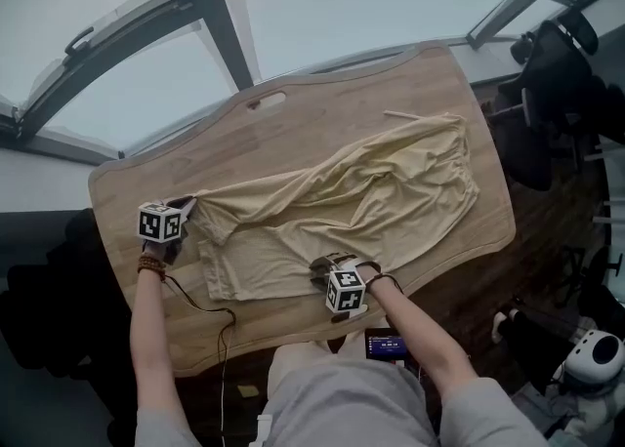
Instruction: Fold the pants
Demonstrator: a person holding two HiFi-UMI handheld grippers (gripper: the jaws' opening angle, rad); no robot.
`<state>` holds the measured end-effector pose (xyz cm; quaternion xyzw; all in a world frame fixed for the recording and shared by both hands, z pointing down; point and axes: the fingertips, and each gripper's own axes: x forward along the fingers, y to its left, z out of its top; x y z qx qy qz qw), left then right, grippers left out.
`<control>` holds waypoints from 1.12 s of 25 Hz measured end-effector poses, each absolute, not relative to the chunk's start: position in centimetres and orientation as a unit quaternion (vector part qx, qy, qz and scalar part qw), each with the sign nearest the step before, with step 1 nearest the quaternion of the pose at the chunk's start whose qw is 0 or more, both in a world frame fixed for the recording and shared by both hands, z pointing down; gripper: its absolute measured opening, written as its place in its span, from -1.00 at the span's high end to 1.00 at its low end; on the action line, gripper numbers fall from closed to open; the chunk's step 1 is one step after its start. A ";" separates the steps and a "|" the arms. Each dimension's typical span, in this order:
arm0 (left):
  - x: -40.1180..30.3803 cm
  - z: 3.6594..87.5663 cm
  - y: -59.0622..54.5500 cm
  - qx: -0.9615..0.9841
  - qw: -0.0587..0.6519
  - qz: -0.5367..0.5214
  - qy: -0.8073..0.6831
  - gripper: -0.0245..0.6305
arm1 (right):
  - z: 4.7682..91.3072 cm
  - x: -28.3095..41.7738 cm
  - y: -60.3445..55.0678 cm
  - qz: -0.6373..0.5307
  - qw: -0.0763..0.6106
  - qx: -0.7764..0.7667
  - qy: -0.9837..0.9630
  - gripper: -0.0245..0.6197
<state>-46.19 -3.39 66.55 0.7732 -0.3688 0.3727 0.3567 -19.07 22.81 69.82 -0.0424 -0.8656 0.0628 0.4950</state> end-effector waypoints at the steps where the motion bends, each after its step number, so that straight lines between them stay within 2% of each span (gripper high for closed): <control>1: -47.5 66.5 -4.5 0.758 0.374 0.360 -0.395 0.74 | 69.6 -19.2 22.9 0.061 0.490 -0.044 -0.869 0.50; 2: -48.8 66.4 -5.3 0.747 0.379 0.347 -0.422 0.54 | 69.1 -19.3 22.8 0.061 0.479 -0.038 -0.875 0.42; 4: -51.1 65.6 -5.6 0.739 0.369 0.324 -0.462 0.29 | 67.3 -19.0 21.7 0.070 0.445 -0.005 -0.893 0.33; 7: -52.2 65.1 -0.9 0.755 0.330 0.334 -0.459 0.24 | 64.2 -14.3 18.7 0.074 0.411 0.072 -0.906 0.31; 11: -50.2 66.2 11.9 0.765 0.239 0.430 -0.417 0.24 | 64.3 1.6 14.2 0.061 0.469 0.202 -0.858 0.30; 14: -47.8 66.8 19.1 0.742 0.251 0.434 -0.445 0.15 | 65.0 16.1 10.6 0.102 0.515 0.331 -0.784 0.30; 16: -46.6 67.7 21.8 0.722 0.254 0.432 -0.478 0.09 | 65.5 24.9 8.5 0.149 0.514 0.428 -0.728 0.30; 19: -43.8 67.8 24.5 0.718 0.220 0.439 -0.493 0.07 | 66.1 34.9 6.7 0.244 0.438 0.565 -0.655 0.31; 21: -41.4 67.6 25.7 0.725 0.191 0.457 -0.477 0.07 | 66.9 38.4 6.4 0.303 0.380 0.608 -0.628 0.31; 24: -39.2 68.3 26.8 0.722 0.163 0.497 -0.453 0.07 | 69.3 40.1 6.1 0.361 0.339 0.604 -0.625 0.33; 28: -37.4 69.3 26.6 0.708 0.166 0.520 -0.449 0.09 | 68.9 38.8 4.8 0.411 0.255 0.595 -0.642 0.50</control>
